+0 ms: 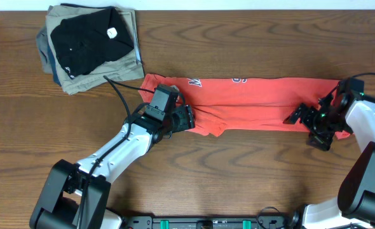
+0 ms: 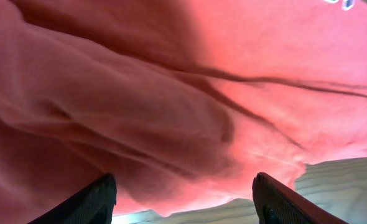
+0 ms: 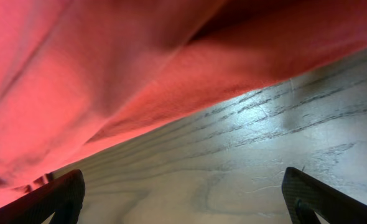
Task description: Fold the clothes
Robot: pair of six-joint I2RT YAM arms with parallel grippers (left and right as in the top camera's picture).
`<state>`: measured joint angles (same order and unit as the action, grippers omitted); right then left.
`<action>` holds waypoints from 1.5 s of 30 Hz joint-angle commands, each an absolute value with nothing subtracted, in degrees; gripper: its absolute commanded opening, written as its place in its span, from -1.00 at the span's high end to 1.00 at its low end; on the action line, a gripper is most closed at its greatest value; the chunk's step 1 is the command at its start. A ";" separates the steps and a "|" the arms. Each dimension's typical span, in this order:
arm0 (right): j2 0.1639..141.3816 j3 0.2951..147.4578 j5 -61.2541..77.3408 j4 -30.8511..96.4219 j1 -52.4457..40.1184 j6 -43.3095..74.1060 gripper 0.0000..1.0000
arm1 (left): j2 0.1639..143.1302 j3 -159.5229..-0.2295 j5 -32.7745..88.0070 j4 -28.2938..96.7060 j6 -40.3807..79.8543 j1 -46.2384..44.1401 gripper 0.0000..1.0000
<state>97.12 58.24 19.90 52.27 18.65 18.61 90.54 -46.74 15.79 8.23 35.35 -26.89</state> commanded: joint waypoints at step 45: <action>97.10 54.02 17.76 47.99 18.31 16.60 -0.98 | 91.74 -49.65 25.63 -0.51 44.97 -31.90 -0.26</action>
